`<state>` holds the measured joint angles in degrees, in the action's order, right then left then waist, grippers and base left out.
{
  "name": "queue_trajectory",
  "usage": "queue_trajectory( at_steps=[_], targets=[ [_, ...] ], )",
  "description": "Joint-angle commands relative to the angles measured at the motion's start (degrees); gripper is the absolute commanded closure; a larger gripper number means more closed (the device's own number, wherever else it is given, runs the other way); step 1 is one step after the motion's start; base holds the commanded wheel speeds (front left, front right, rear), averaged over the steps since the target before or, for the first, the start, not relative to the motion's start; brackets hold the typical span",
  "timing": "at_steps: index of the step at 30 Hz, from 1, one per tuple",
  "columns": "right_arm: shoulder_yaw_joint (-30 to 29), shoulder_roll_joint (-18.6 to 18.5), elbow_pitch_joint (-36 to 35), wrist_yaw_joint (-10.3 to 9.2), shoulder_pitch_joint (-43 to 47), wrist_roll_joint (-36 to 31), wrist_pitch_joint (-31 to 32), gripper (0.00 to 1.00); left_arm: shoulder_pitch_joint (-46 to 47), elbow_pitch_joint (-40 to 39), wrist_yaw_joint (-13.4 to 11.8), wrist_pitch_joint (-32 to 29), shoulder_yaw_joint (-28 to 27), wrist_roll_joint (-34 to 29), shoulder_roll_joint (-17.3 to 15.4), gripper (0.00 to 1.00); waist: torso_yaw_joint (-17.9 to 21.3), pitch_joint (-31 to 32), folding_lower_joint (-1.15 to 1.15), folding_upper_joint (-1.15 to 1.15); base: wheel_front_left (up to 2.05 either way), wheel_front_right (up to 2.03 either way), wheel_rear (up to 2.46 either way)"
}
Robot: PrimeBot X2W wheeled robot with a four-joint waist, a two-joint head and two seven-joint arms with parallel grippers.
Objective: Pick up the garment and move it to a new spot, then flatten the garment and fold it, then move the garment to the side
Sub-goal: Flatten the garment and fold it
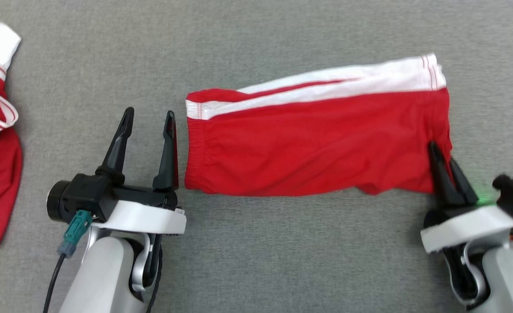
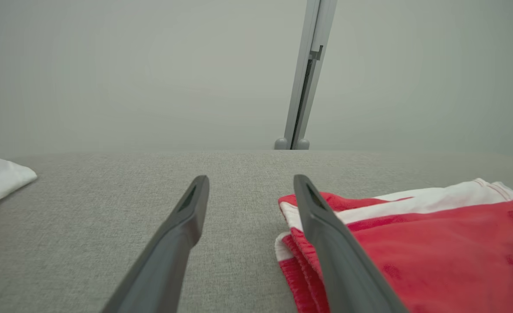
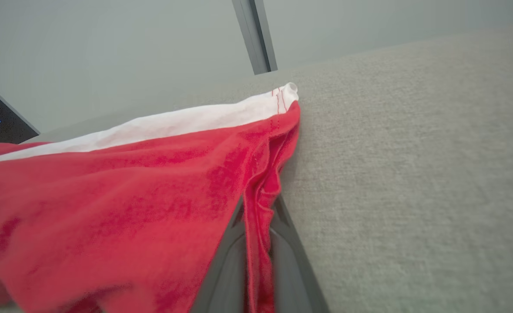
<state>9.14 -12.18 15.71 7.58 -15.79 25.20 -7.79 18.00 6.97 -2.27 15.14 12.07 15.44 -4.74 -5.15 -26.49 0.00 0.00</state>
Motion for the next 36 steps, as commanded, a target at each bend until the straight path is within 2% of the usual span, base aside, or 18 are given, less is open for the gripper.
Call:
queue_trajectory(
  at_steps=[1,7,16,21,24,28,36],
  targets=[
    [-0.57,0.69,1.91,-0.16,4.13,0.80,0.15,1.00,-0.80,-0.05,-0.16,-0.02,-0.36,-0.30,-0.53,0.00,2.20,2.04,0.00,0.00,0.00,0.00,0.00],
    [-3.56,1.53,2.03,-0.16,6.75,0.45,-0.45,1.00,-2.60,-0.80,-0.73,-1.32,-0.68,0.37,-1.49,0.00,3.56,3.55,0.00,0.00,0.00,0.00,0.00],
    [-4.75,1.41,3.03,-0.16,6.32,0.78,-0.84,1.00,-3.43,-1.92,-1.28,-2.37,-0.46,0.87,-1.89,0.00,3.76,4.09,0.00,0.00,0.00,0.00,0.00],
    [-2.80,2.22,-1.31,-0.09,3.10,-1.47,-0.38,1.00,-3.62,-2.24,-1.37,-2.48,-0.26,1.20,-1.95,0.00,3.78,4.32,0.00,0.00,0.00,0.00,0.00],
    [0.94,3.21,-5.88,-0.09,0.29,-3.71,1.76,1.00,-3.23,-2.23,-1.43,-2.48,-0.04,1.34,-1.76,0.00,3.40,4.59,0.00,0.00,0.00,0.00,0.00],
    [9.98,4.77,-10.26,-0.09,-4.55,-4.76,5.26,1.00,-2.81,-1.81,-1.47,-2.17,0.42,1.76,-1.36,0.00,2.28,5.23,0.00,0.00,0.00,0.00,0.00],
    [25.25,7.01,-7.15,-0.08,-8.33,0.01,9.24,1.00,-2.40,-0.67,-1.33,-1.46,1.26,2.31,-0.70,0.00,-0.95,5.54,0.00,0.00,0.00,0.00,0.00]
  ],
)
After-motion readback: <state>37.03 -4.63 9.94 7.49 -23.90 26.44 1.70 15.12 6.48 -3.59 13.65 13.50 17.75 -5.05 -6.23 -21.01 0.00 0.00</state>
